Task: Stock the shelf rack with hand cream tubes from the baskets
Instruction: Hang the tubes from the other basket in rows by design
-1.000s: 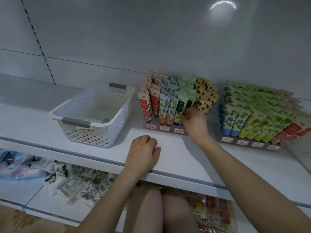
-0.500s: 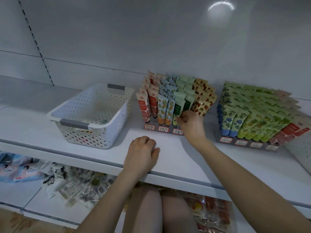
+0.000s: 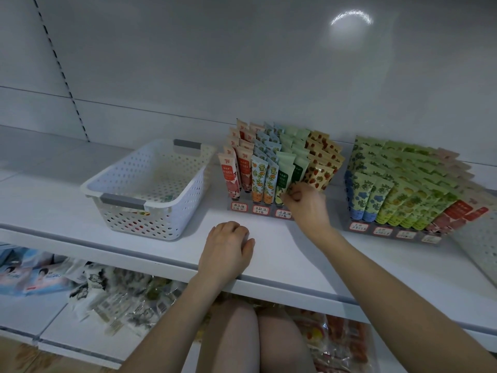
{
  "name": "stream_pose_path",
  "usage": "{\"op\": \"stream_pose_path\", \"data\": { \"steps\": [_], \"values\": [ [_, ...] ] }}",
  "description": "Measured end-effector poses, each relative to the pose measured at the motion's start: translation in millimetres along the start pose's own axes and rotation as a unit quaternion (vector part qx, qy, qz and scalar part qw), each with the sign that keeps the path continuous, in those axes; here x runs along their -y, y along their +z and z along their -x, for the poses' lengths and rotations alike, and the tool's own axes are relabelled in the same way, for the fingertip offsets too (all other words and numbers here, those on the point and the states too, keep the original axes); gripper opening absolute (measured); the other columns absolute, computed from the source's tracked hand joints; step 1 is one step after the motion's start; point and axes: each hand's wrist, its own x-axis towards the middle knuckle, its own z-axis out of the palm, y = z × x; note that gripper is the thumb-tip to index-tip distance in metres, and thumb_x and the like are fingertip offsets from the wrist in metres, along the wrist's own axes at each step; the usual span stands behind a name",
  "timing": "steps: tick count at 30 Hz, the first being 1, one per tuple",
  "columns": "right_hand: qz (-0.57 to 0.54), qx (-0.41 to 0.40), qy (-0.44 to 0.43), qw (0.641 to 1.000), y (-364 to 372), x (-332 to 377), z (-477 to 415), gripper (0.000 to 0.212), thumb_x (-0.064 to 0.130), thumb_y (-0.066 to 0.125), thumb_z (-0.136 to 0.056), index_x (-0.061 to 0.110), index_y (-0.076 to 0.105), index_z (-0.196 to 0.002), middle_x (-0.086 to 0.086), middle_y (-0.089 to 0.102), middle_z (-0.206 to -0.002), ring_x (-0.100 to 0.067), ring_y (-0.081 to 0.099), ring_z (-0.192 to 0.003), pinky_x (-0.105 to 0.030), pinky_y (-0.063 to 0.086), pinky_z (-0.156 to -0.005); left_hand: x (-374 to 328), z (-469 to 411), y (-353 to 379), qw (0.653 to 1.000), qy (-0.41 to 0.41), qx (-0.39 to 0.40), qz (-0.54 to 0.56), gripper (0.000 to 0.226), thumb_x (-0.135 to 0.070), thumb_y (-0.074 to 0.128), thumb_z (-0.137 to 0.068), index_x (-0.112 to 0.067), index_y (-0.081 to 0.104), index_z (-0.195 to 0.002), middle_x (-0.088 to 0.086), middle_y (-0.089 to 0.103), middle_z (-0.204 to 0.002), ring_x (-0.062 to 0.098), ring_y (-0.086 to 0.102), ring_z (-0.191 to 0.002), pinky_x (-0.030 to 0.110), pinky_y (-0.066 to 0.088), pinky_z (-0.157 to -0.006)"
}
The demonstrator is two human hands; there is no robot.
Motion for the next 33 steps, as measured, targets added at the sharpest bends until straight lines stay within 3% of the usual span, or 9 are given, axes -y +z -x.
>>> {"op": "stream_pose_path", "data": {
  "steps": [2, 5, 10, 14, 19, 23, 26, 30, 33],
  "values": [
    [0.008, 0.003, -0.008, 1.000, -8, 2, 5, 0.020, 0.012, 0.058, -0.088, 0.005, 0.051, -0.071, -0.012, 0.056, -0.065, -0.011, 0.045, -0.052, -0.023, 0.033, -0.053, -2, 0, -5, 1.000, 0.004, 0.022, -0.009, 0.028, -0.028, 0.050, -0.091, -0.007, 0.068, -0.095, 0.007, 0.065, -0.096, 0.025, 0.057, -0.092, 0.034, 0.044, -0.082],
    [-0.004, -0.022, -0.017, 1.000, -27, 12, 10, 0.012, 0.011, 0.060, -0.087, 0.000, 0.066, -0.086, -0.018, 0.069, -0.083, -0.022, 0.061, -0.072, -0.023, 0.043, -0.061, -10, -2, -21, 0.996, 0.028, 0.049, -0.072, 0.030, -0.031, 0.041, -0.095, -0.010, 0.063, -0.097, 0.006, 0.061, -0.097, 0.023, 0.055, -0.094, 0.030, 0.040, -0.081],
    [-0.056, -0.030, -0.096, 0.993, -60, 59, 1, 0.018, 0.014, 0.062, -0.087, 0.002, 0.068, -0.099, -0.005, 0.067, -0.085, -0.014, 0.062, -0.079, 0.001, 0.041, -0.064, -12, -5, -87, 0.994, 0.096, -0.047, 0.011, 0.032, -0.031, 0.044, -0.084, -0.012, 0.069, -0.077, 0.002, 0.066, -0.072, 0.019, 0.063, -0.065, 0.025, 0.049, -0.052],
    [-0.124, 0.112, -0.122, 0.978, -54, 115, -23, 0.008, 0.017, 0.064, -0.086, 0.014, 0.067, -0.093, -0.004, 0.070, -0.088, -0.017, 0.068, -0.083, -0.032, 0.055, -0.083, 23, -21, -157, 0.996, 0.058, -0.048, 0.043, 0.029, -0.026, 0.050, -0.088, -0.006, 0.070, -0.087, 0.007, 0.070, -0.082, 0.024, 0.066, -0.076, 0.033, 0.052, -0.066],
    [-0.004, 0.280, -0.210, 0.937, -6, 182, -56, 0.013, 0.014, 0.061, -0.088, 0.005, 0.067, -0.096, -0.011, 0.071, -0.095, -0.020, 0.068, -0.086, -0.032, 0.054, -0.084, 84, -66, -193, 0.974, -0.088, 0.188, -0.089, 0.029, -0.024, 0.064, -0.087, -0.008, 0.065, -0.112, 0.004, 0.065, -0.112, 0.019, 0.060, -0.102, 0.024, 0.042, -0.084],
    [0.201, 0.374, -0.276, 0.862, 47, 208, -71, 0.028, 0.015, 0.065, -0.085, 0.007, 0.064, -0.112, -0.006, 0.063, -0.115, -0.020, 0.058, -0.106, -0.023, 0.042, -0.079, 114, -88, -177, 0.922, -0.118, 0.351, -0.110, 0.031, -0.036, 0.069, -0.082, -0.015, 0.064, -0.105, -0.001, 0.062, -0.110, 0.017, 0.057, -0.101, 0.026, 0.043, -0.085],
    [0.360, 0.418, -0.273, 0.788, 85, 207, -73, 0.035, 0.022, 0.066, -0.085, 0.009, 0.062, -0.116, -0.003, 0.062, -0.119, -0.021, 0.057, -0.109, -0.026, 0.045, -0.083, 125, -95, -162, 0.869, -0.126, 0.454, -0.150, 0.033, -0.036, 0.061, -0.087, -0.025, 0.059, -0.118, -0.005, 0.056, -0.121, 0.015, 0.051, -0.109, 0.030, 0.043, -0.095],
    [0.505, 0.476, -0.277, 0.665, 125, 202, -73, 0.028, 0.036, 0.058, -0.089, 0.009, 0.064, -0.096, -0.003, 0.062, -0.102, -0.022, 0.058, -0.099, -0.037, 0.046, -0.098, 132, -104, -147, 0.818, -0.122, 0.541, -0.152, 0.020, -0.032, 0.058, -0.087, -0.039, 0.053, -0.106, -0.008, 0.057, -0.113, 0.014, 0.054, -0.106, 0.038, 0.046, -0.098],
    [0.534, 0.488, -0.283, 0.630, 131, 205, -70, 0.021, 0.033, 0.055, -0.091, 0.015, 0.061, -0.101, -0.001, 0.055, -0.093, -0.021, 0.054, -0.096, -0.032, 0.046, -0.095, 134, -107, -140, 0.798, -0.117, 0.570, -0.154, 0.020, -0.026, 0.059, -0.087, -0.035, 0.051, -0.103, -0.002, 0.057, -0.113, 0.019, 0.056, -0.109, 0.040, 0.047, -0.098]
  ]
}}
